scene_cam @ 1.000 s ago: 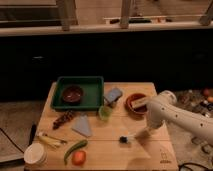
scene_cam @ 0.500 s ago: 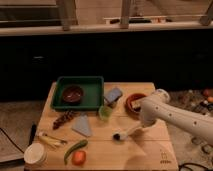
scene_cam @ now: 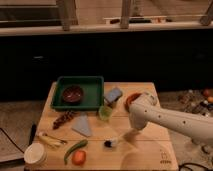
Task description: Wipe table surface with brush
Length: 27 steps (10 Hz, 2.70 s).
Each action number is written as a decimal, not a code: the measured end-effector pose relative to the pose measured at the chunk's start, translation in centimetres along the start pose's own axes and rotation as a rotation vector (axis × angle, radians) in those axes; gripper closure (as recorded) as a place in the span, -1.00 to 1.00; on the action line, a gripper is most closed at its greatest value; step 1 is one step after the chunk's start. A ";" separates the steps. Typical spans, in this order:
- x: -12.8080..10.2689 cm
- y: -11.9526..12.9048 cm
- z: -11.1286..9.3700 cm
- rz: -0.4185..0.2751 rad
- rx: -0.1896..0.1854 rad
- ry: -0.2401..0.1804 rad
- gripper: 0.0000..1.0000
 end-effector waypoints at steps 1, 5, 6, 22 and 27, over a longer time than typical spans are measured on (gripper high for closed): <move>0.4 0.6 0.1 0.004 -0.012 -0.001 1.00; 6.2 4.0 -0.7 0.107 -0.046 0.057 1.00; 6.9 4.0 -1.1 0.130 -0.040 0.071 1.00; 3.3 2.8 0.8 0.046 -0.067 0.058 1.00; 4.9 1.4 -0.2 0.108 -0.030 0.111 1.00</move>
